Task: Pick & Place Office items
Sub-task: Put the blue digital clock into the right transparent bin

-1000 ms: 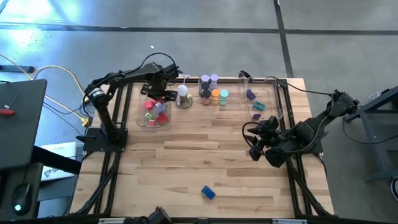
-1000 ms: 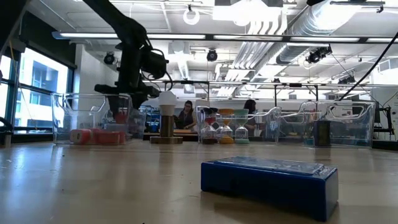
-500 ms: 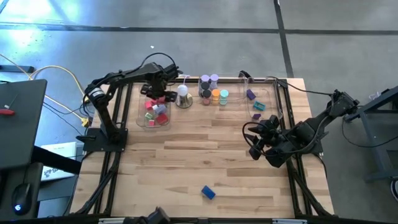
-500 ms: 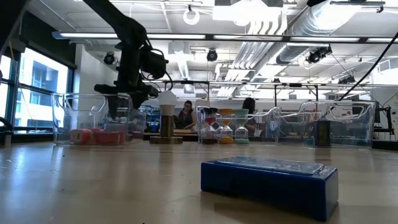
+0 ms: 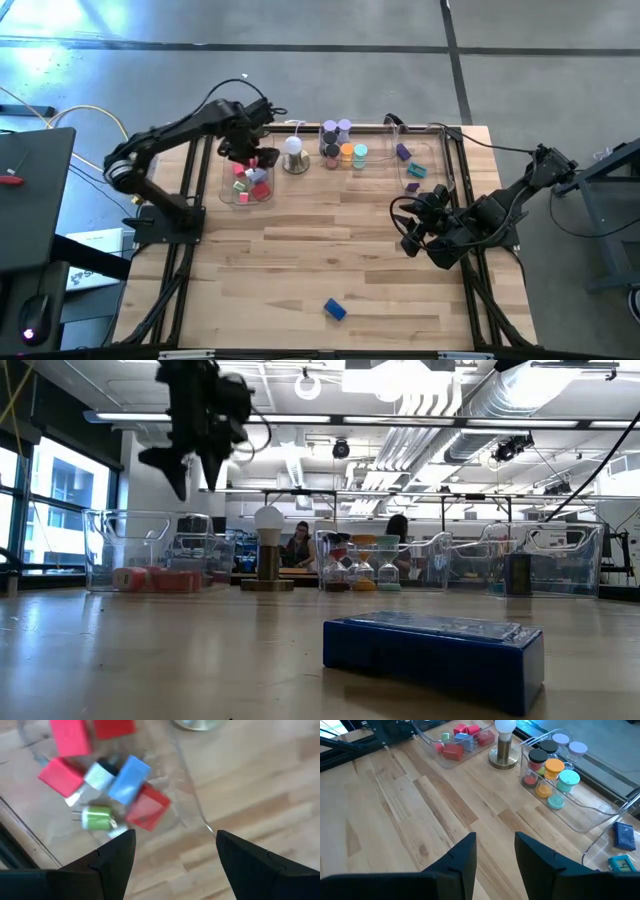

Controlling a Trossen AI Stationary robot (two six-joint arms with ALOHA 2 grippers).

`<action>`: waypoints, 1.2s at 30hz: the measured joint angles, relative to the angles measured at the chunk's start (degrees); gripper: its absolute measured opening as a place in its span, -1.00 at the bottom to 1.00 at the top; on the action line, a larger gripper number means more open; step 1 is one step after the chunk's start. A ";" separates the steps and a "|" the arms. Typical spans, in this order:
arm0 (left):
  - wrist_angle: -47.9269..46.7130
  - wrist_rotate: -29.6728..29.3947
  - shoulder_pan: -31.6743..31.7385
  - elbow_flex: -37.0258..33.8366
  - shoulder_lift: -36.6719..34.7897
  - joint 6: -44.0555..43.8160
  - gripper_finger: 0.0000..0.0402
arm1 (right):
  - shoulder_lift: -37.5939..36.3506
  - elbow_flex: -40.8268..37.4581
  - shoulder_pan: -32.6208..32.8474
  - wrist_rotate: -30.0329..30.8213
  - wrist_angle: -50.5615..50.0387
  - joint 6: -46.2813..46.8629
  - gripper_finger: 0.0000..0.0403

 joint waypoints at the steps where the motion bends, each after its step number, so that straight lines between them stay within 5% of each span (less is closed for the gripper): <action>1: 0.02 -0.01 -1.17 0.00 -1.37 -0.66 0.34 | 0.00 0.00 0.02 -0.01 0.04 0.00 -0.40; 12: 4.54 2.38 -17.80 0.02 -5.69 -11.01 0.34 | 0.00 0.00 0.03 -0.64 1.14 -0.02 -0.40; 19: 16.85 -1.71 -32.35 0.02 -5.58 -6.77 0.34 | 0.00 0.00 0.05 -2.00 1.41 -0.44 -0.40; 29: 37.44 -14.17 -52.31 0.07 -1.97 27.38 0.34 | 0.00 -0.02 0.91 -4.40 1.52 -1.87 -0.40; 36: 43.94 -17.96 -59.03 0.06 4.96 37.26 0.34 | 0.00 -0.02 2.54 -4.99 2.42 -3.06 -0.40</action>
